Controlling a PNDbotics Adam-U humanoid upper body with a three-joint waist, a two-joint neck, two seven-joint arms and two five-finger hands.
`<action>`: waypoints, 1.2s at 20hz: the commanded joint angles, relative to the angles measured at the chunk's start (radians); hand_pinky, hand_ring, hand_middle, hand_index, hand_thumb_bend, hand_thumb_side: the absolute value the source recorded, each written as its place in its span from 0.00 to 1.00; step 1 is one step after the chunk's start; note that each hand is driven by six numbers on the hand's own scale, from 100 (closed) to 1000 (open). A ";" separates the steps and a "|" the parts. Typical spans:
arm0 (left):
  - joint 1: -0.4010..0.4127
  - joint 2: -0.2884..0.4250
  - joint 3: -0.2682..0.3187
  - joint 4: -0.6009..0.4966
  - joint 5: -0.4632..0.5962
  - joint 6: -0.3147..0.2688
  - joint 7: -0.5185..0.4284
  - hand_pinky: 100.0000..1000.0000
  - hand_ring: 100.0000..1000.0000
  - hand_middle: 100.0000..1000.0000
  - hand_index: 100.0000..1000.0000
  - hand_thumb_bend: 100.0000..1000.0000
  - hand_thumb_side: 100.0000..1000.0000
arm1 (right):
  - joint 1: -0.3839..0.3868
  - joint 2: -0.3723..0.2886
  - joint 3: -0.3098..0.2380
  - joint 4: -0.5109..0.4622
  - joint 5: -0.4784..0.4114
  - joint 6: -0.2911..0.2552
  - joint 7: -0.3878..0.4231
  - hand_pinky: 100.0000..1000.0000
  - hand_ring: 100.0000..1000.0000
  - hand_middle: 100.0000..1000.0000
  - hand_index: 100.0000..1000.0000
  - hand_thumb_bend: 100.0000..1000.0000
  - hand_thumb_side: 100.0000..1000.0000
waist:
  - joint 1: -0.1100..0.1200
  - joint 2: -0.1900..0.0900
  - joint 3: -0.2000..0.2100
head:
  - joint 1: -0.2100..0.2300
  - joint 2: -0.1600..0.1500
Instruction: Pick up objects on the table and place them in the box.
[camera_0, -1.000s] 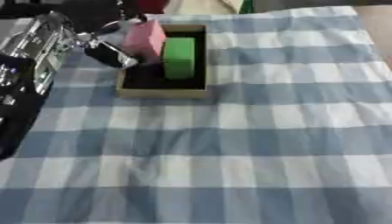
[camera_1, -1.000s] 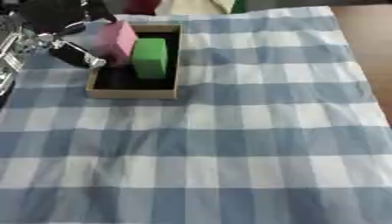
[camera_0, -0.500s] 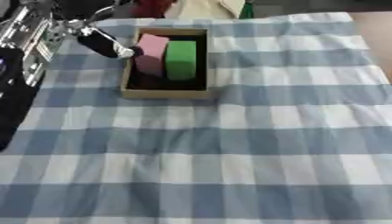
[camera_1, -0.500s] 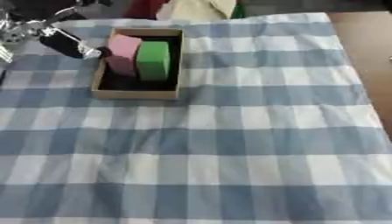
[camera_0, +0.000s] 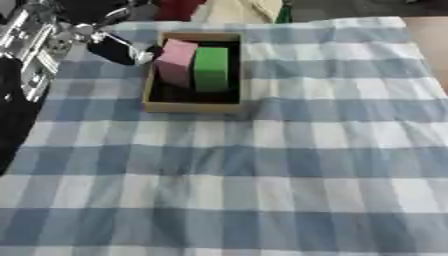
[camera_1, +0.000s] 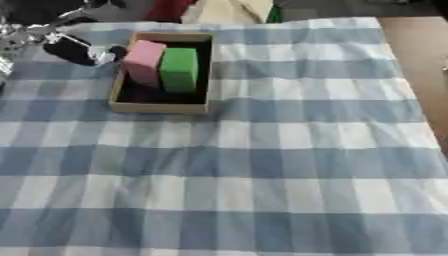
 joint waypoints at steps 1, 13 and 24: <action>0.023 0.068 0.049 -0.155 0.194 0.074 0.038 0.59 0.69 0.65 0.82 0.14 0.59 | -0.007 -0.019 -0.014 -0.026 0.010 0.002 -0.008 0.74 0.70 0.42 0.68 0.18 0.68 | -0.005 -0.037 0.008 | -0.018 0.011; 0.292 0.174 0.181 -0.627 0.725 0.279 0.328 0.56 0.66 0.63 0.83 0.02 0.75 | 0.009 -0.019 -0.026 -0.040 0.017 0.005 -0.037 0.75 0.71 0.43 0.69 0.18 0.68 | -0.040 -0.063 0.050 | -0.077 0.023; 0.540 0.084 0.319 -0.647 0.896 0.044 0.608 0.55 0.64 0.59 0.82 0.02 0.80 | 0.035 -0.017 -0.036 -0.067 -0.011 -0.036 -0.064 0.75 0.72 0.44 0.70 0.15 0.70 | -0.066 -0.062 0.080 | -0.109 0.014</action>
